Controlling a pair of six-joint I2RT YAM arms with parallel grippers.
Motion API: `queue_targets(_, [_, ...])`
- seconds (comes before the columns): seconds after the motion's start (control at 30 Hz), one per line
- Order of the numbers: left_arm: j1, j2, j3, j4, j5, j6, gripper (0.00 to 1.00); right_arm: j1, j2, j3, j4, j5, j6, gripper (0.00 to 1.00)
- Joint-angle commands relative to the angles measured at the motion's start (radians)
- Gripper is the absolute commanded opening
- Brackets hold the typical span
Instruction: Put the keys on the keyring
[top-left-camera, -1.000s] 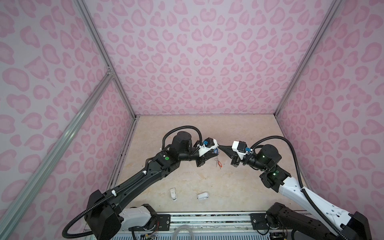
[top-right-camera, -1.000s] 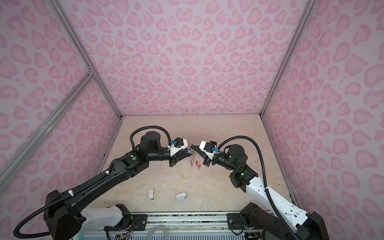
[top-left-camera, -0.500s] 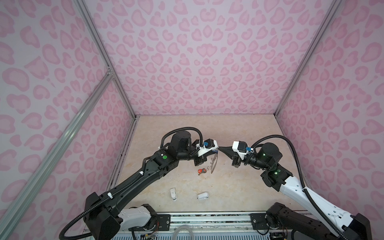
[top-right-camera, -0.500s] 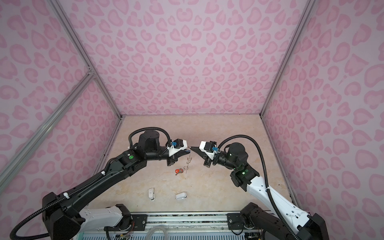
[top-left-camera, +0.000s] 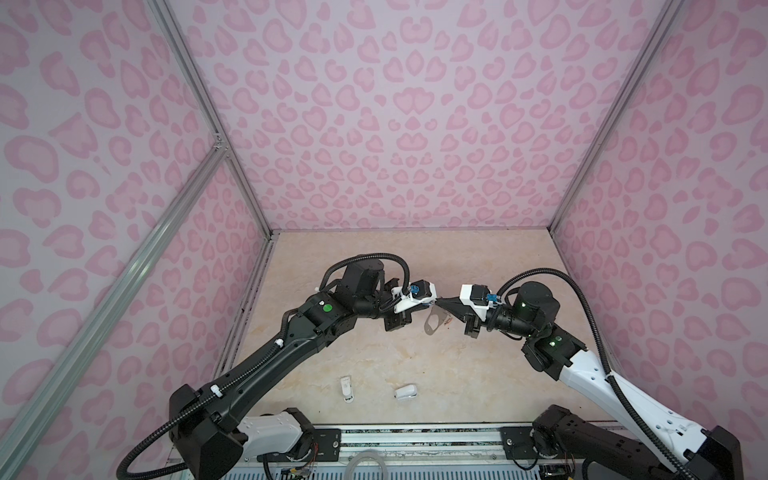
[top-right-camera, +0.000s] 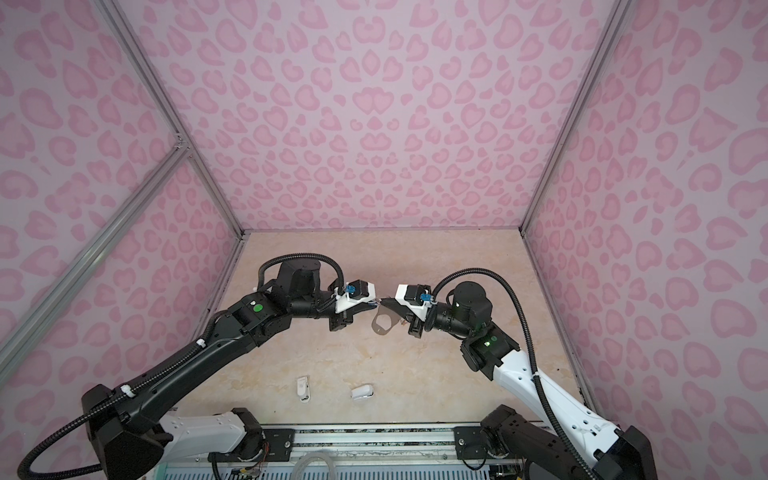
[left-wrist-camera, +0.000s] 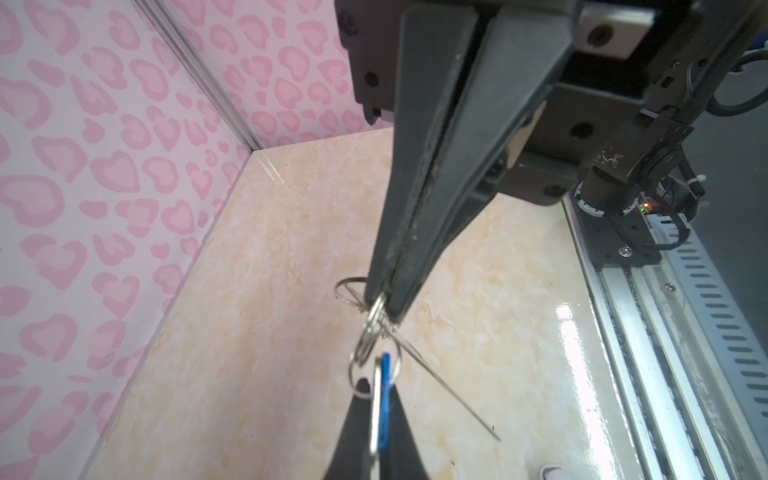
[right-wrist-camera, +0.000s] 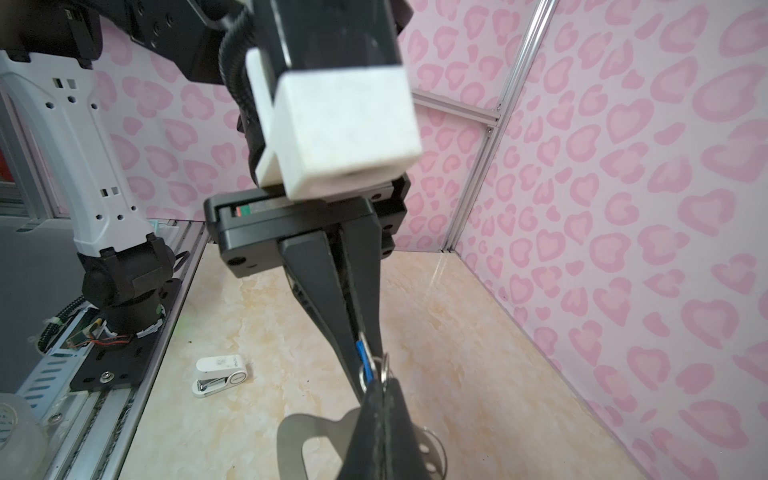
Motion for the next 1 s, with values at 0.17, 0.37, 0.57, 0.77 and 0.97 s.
queue_targets(0.17, [-0.013, 0.022, 0.070, -0.113, -0.012, 0.090, 0.03, -0.012, 0.005, 0.004, -0.019, -0.005, -0.022, 0.00])
queue_targets(0.37, [-0.026, 0.058, 0.126, -0.202, -0.106, 0.173, 0.03, -0.027, -0.003, -0.006, 0.004, -0.012, -0.007, 0.00])
queue_targets(0.57, [-0.030, 0.077, 0.146, -0.254, -0.174, 0.235, 0.03, -0.040, -0.004, -0.025, 0.071, -0.023, 0.026, 0.00])
queue_targets(0.77, [-0.052, 0.107, 0.198, -0.290, -0.209, 0.265, 0.03, -0.042, 0.021, -0.023, 0.118, -0.046, 0.050, 0.00])
queue_targets(0.97, [-0.059, 0.112, 0.216, -0.298, -0.199, 0.269, 0.03, -0.041, 0.043, -0.015, 0.118, -0.056, 0.046, 0.00])
